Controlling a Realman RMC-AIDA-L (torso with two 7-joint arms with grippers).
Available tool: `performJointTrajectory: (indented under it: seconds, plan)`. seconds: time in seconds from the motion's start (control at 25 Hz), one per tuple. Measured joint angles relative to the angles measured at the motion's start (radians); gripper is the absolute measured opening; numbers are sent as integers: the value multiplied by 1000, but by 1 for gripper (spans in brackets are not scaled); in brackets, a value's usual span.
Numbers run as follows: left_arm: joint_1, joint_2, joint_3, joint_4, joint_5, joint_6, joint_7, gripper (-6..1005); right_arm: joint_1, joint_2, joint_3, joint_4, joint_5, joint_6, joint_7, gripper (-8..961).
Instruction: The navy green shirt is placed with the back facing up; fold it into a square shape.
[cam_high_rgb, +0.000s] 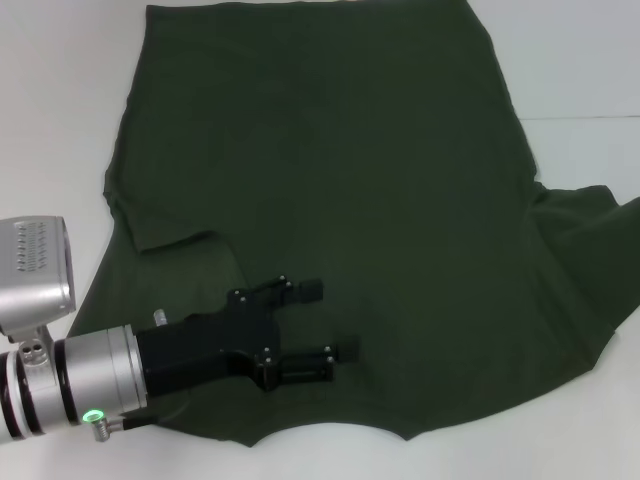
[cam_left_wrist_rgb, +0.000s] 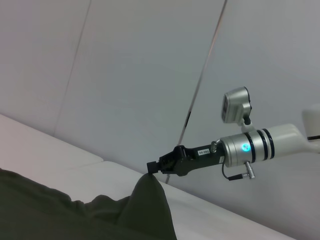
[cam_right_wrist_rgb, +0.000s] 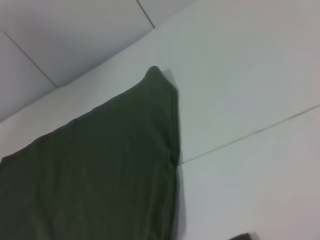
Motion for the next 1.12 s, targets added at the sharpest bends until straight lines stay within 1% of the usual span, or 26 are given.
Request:
performJointTrajectory:
  seconds: [0.32,0.48,0.72,0.8,0.88,1.0,1.04,1.08,1.12]
  plan:
    - [-5,0,-1,-1,0,0,-4,936,21,1,-2,-3,0,33,-32,67]
    - [-8,0,-1,-1,0,-2,-12,937,41,1,-3,-10,0,27,-34,72]
    - [-8,0,-2,2,-6,-2,-13,938,81,0,-16,-17,0,-29,-26,80]
    - [-8,0,-2,2,-6,-2,-14,937,99,5,-25,-17,0,-63,-25,83]
    - [-9,0,-3,2,-7,-2,-14,936,122,13,-45,-16,0,-89,-21,86]
    - [-12,0,-3,2,-7,-2,-15,936,160,38,-111,-13,0,-94,0,90]
    - [-13,0,-4,2,-7,-2,-15,937,173,49,-142,-12,0,-83,6,91]
    - [-14,0,-4,1,-7,-2,-15,937,197,76,-206,-11,-1,-62,12,92]
    - [-15,0,-6,0,-7,-2,-15,937,205,87,-231,-11,0,-50,12,94]
